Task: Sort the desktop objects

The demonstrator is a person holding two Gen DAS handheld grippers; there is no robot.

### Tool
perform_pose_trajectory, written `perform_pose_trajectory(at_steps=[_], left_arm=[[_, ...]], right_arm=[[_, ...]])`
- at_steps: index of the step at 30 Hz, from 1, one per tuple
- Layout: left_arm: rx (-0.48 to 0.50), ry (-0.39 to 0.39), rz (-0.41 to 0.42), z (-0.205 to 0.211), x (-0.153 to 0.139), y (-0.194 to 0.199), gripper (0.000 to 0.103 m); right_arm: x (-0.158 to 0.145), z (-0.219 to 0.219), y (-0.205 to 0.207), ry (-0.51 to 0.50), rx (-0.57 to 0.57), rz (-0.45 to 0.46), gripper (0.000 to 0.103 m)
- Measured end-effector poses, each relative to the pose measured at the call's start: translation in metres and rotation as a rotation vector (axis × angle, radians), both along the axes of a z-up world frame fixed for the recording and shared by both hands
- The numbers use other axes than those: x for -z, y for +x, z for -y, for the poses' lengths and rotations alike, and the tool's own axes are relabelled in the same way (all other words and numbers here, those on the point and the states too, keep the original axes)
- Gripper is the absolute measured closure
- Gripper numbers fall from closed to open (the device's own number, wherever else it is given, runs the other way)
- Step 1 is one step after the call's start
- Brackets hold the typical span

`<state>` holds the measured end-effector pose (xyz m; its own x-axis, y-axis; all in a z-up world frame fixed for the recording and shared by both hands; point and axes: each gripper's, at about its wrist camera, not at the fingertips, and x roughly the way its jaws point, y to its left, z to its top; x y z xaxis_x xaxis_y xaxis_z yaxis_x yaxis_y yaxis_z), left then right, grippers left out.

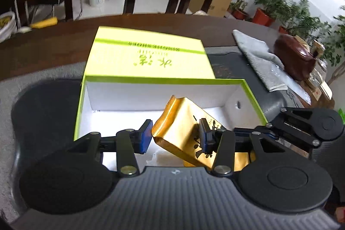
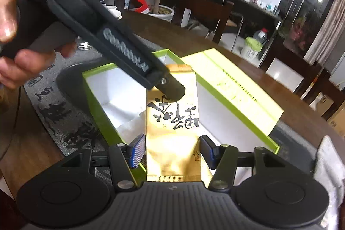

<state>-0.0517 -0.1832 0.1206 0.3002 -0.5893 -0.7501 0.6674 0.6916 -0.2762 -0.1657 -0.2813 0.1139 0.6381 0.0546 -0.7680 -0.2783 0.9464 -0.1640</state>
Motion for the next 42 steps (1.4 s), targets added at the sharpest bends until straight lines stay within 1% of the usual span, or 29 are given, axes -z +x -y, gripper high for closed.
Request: perform_pose_trajectory(at_steps=[2,8,12,15,20,27,30,32,33,34,36,37,39,41,42], left_arm=[[-0.006,0.004,-0.015,0.002,0.006,0.005,0.057],[-0.016,0.031,-0.032,0.003,0.02,0.008,0.057],[-0.024,0.047,-0.024,-0.001,0.022,0.007,0.057],[-0.032,0.043,-0.016,-0.007,0.018,0.003,0.057],[-0.035,0.029,0.004,-0.018,0.006,-0.009,0.057],[-0.047,0.028,0.021,-0.035,-0.005,-0.031,0.057],[-0.057,0.017,0.028,-0.043,-0.012,-0.042,0.056],[-0.065,0.025,0.049,-0.047,-0.017,-0.051,0.053],[-0.069,0.03,0.059,-0.05,-0.019,-0.056,0.049],[-0.069,0.033,0.071,-0.052,-0.021,-0.061,0.047],[-0.066,0.044,0.092,-0.055,-0.024,-0.071,0.046],[-0.066,0.047,0.097,-0.057,-0.025,-0.075,0.046],[-0.069,0.05,0.105,-0.061,-0.027,-0.083,0.044],[-0.079,0.058,0.113,-0.065,-0.028,-0.091,0.039],[-0.084,0.063,0.124,-0.067,-0.028,-0.095,0.036]], right_arm=[[0.003,0.005,0.004,0.022,0.011,-0.017,0.047],[0.016,0.016,0.021,0.044,0.039,-0.073,0.047],[0.024,0.02,0.029,0.054,0.055,-0.095,0.047],[0.024,0.021,0.03,0.072,0.071,-0.084,0.047],[0.019,0.018,0.023,0.085,0.084,-0.041,0.044],[0.001,0.013,0.003,0.106,0.103,0.011,0.043],[-0.007,0.009,-0.008,0.103,0.11,0.043,0.039],[-0.014,0.006,-0.017,0.108,0.116,0.063,0.039],[-0.016,0.004,-0.021,0.109,0.122,0.07,0.039],[-0.018,0.003,-0.025,0.111,0.128,0.077,0.038],[-0.021,0.001,-0.033,0.123,0.139,0.087,0.036],[-0.023,0.001,-0.036,0.127,0.144,0.093,0.033],[-0.023,-0.002,-0.044,0.135,0.16,0.104,0.031],[-0.023,-0.004,-0.052,0.152,0.177,0.108,0.03],[-0.021,-0.005,-0.057,0.156,0.185,0.11,0.03]])
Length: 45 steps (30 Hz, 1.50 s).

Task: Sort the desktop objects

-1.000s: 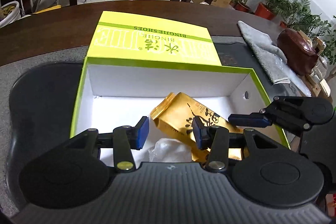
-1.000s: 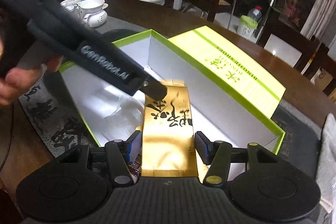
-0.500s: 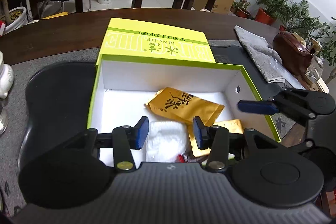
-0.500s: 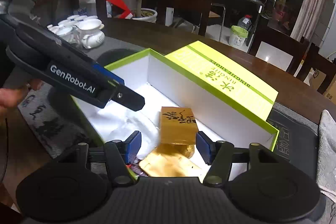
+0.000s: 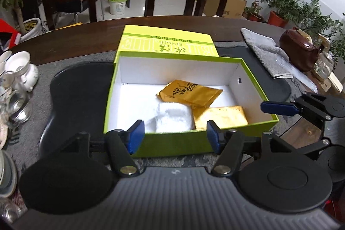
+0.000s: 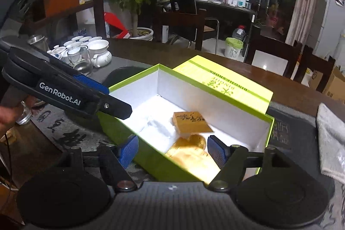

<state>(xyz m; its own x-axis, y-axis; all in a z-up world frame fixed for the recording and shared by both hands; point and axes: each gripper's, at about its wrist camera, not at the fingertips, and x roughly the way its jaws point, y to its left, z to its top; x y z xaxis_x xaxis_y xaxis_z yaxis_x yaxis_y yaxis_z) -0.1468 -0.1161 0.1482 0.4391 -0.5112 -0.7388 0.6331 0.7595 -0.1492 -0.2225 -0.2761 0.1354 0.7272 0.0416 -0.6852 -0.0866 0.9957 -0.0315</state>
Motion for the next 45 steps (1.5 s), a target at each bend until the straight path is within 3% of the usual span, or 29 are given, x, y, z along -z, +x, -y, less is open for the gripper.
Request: perform_pose_trajectory(at_steps=[3,9,16,38,45], left_arm=[[-0.015,0.016,0.034,-0.005,0.0,-0.013,0.024],[-0.025,0.043,0.076,-0.015,0.004,-0.033,0.011],[-0.047,0.062,0.063,-0.022,0.006,-0.041,0.003],[-0.104,0.144,-0.004,-0.036,0.031,-0.042,0.002],[-0.108,0.189,-0.016,-0.032,0.04,-0.043,0.002]], right_arm=[[0.004,-0.004,-0.013,0.011,0.024,0.001,0.027],[0.013,-0.012,-0.034,0.045,0.064,-0.01,0.023],[0.023,-0.015,-0.052,0.077,0.099,-0.035,0.022],[0.034,-0.017,-0.061,0.076,0.14,-0.088,0.017],[0.041,-0.017,-0.059,0.069,0.177,-0.125,0.005]])
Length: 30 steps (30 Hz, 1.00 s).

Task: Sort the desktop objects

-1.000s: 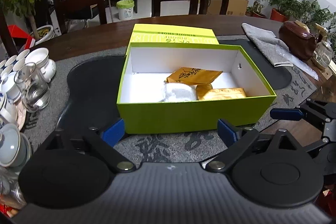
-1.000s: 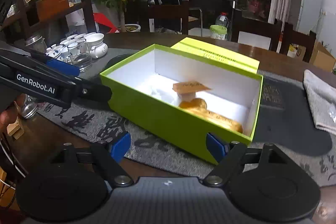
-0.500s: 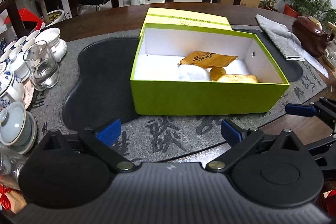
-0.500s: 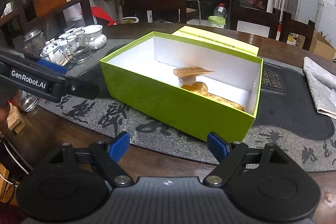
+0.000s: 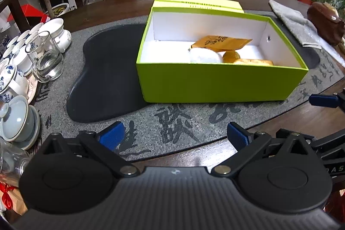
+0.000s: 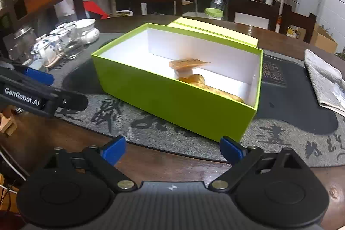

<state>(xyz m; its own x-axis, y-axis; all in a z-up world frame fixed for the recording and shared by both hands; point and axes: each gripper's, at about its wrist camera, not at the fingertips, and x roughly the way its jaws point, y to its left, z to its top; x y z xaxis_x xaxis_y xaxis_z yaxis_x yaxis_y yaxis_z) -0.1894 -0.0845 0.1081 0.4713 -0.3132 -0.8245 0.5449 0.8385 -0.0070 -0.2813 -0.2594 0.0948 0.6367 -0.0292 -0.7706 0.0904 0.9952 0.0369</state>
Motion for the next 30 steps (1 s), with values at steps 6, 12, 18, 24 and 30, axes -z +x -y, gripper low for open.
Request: perform_pose_trajectory(at_steps=[6,12,18,24,30], left_arm=[[-0.008,0.02,-0.03,0.003,0.008,0.003,0.002],[-0.028,0.05,-0.057,0.003,0.02,0.007,0.002],[-0.039,0.089,-0.086,0.004,0.033,0.008,0.002],[-0.052,0.106,-0.109,0.004,0.042,0.01,0.002],[-0.06,0.122,-0.115,0.002,0.048,0.012,0.002]], right_arm=[[0.008,0.005,0.001,0.004,0.032,-0.036,0.0],[0.018,0.012,0.001,0.014,0.066,-0.073,0.0],[0.029,0.02,0.001,0.032,0.096,-0.111,0.0],[0.04,0.026,0.002,0.061,0.127,-0.142,0.0],[0.047,0.029,0.001,0.064,0.142,-0.158,0.0]])
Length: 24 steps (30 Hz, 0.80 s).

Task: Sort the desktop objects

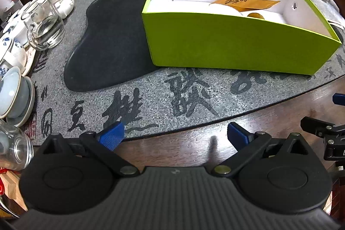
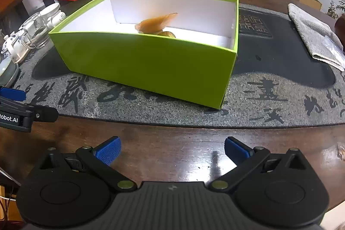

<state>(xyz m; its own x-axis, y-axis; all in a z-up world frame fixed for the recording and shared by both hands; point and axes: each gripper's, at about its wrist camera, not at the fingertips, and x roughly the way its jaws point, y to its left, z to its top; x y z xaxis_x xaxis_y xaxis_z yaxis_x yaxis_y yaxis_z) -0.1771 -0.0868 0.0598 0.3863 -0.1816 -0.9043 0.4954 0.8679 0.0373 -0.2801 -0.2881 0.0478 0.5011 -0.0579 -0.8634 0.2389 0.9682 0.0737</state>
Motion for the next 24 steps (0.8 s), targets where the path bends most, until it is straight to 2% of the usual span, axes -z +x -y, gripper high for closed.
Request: perform_pose_trajectory(at_steps=[24], left_arm=[[-0.038,0.007,-0.028,-0.009,0.014,-0.001,0.002]], right_arm=[[0.019,-0.009,-0.003,0.036,0.014,-0.036,0.0]])
